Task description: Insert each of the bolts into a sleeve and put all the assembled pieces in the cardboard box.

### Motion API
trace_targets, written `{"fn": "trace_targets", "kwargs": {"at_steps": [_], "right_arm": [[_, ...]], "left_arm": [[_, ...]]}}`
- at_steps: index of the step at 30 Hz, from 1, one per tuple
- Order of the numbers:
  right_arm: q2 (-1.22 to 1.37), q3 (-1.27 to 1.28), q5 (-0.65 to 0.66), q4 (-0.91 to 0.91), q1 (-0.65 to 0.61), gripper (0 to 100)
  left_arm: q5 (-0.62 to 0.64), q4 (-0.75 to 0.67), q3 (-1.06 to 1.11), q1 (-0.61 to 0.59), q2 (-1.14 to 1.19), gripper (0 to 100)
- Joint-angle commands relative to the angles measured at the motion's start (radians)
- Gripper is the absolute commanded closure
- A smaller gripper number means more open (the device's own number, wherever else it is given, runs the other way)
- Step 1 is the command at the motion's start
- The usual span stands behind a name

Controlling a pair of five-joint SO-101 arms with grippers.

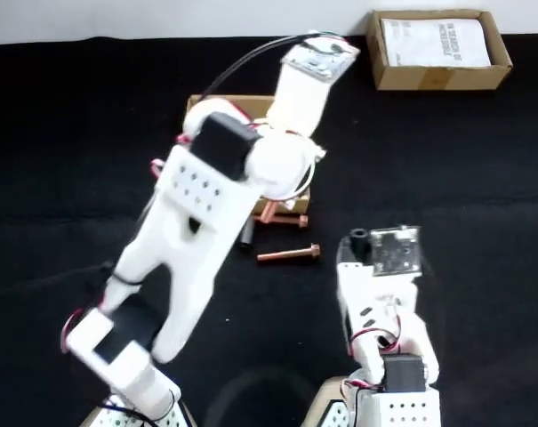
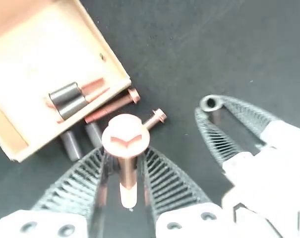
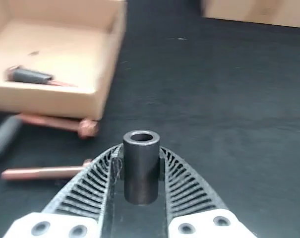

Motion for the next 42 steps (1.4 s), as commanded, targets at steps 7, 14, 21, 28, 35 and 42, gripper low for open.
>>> {"fn": "trace_targets", "kwargs": {"at_steps": [7,14,21,28,35,42], "right_arm": [[-0.01,0.114,-0.012,-0.288,-0.045,99.1],[-0.01,0.119,-0.012,-0.291,-0.114,99.1],[-0.01,0.12,-0.014,-0.292,-0.174,99.1],[-0.01,0.134,-0.014,-0.292,-0.176,99.1],[-0.01,0.134,-0.014,-0.292,-0.176,99.1],[-0.01,0.134,-0.014,-0.292,-0.176,99.1]], "left_arm": [[0.035,-0.457,0.684,-0.007,-0.627,99],[0.044,-0.956,1.265,-0.005,-0.877,99],[0.048,-1.442,1.465,-0.007,-0.877,99],[0.236,-1.475,1.388,-0.007,-0.849,99],[0.239,-1.447,1.349,0.048,-0.797,99],[0.239,-1.428,1.359,0.11,-0.777,99]]}}
